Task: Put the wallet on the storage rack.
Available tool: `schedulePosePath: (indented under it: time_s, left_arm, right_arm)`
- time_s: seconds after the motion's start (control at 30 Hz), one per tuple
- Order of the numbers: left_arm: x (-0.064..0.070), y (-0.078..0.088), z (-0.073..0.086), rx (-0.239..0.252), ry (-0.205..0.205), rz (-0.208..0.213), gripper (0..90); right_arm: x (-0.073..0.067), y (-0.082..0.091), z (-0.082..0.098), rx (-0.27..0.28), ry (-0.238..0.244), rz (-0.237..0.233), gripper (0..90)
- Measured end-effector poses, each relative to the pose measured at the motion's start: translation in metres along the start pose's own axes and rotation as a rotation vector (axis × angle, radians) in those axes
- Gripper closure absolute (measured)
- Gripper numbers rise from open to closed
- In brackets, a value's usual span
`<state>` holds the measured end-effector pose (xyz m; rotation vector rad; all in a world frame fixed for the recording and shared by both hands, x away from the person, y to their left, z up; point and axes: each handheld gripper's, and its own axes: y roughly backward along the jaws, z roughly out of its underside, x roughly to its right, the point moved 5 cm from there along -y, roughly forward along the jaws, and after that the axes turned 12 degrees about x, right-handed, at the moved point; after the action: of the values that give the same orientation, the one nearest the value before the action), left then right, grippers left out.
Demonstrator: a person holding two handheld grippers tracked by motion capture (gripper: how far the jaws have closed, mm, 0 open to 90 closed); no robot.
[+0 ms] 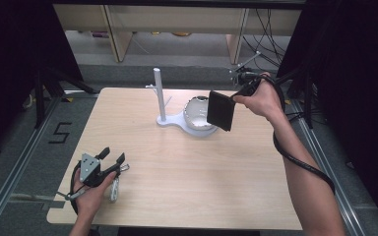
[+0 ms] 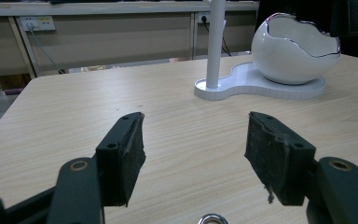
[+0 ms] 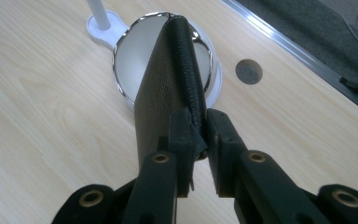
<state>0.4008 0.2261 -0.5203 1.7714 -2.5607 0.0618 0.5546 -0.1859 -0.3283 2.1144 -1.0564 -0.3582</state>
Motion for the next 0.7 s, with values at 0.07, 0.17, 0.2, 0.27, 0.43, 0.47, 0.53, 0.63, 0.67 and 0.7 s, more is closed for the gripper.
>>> schedulePosePath:
  time_s: [0.07, 0.17, 0.2, 0.27, 0.43, 0.47, 0.53, 0.63, 0.67, 0.7]
  left_arm:
    - [0.0, 0.0, 0.0, -0.001, 0.001, 0.0, 36.3]
    - [0.0, 0.0, 0.0, 0.0, 0.002, 0.0, 36.3]
    - [0.0, 0.0, 0.0, 0.0, 0.002, -0.001, 36.3]
    - [0.0, 0.0, 0.0, 0.0, 0.001, 0.001, 36.3]
    - [0.0, 0.0, 0.0, 0.0, 0.003, 0.001, 36.2]
    - [0.0, 0.0, 0.0, 0.001, 0.002, 0.002, 36.2]
    - [0.0, 0.0, 0.0, 0.002, 0.003, 0.001, 36.3]
    - [0.0, 0.0, 0.0, 0.002, 0.003, 0.001, 36.3]
    - [0.0, 0.0, 0.0, 0.001, 0.003, 0.001, 36.3]
    - [0.0, 0.0, 0.0, 0.001, 0.002, 0.002, 36.3]
  right_arm:
    - [0.0, -0.002, -0.003, 0.01, 0.0, 0.001, 81.8]
    - [0.0, -0.004, -0.005, 0.015, 0.006, -0.002, 81.8]
    - [0.0, -0.006, -0.007, 0.023, 0.01, -0.002, 81.8]
    - [-0.001, -0.01, -0.011, 0.026, 0.003, 0.004, 81.8]
    - [0.0, -0.017, -0.016, 0.038, 0.015, 0.005, 81.8]
    - [0.0, -0.02, -0.018, 0.042, 0.016, 0.003, 81.8]
    - [0.0, -0.021, -0.019, 0.04, 0.017, 0.001, 81.8]
    - [0.0, -0.026, -0.021, 0.043, 0.013, -0.004, 81.8]
    - [0.0, -0.026, -0.021, 0.039, 0.009, -0.005, 81.8]
    - [0.0, -0.028, -0.021, 0.034, 0.017, -0.006, 81.8]
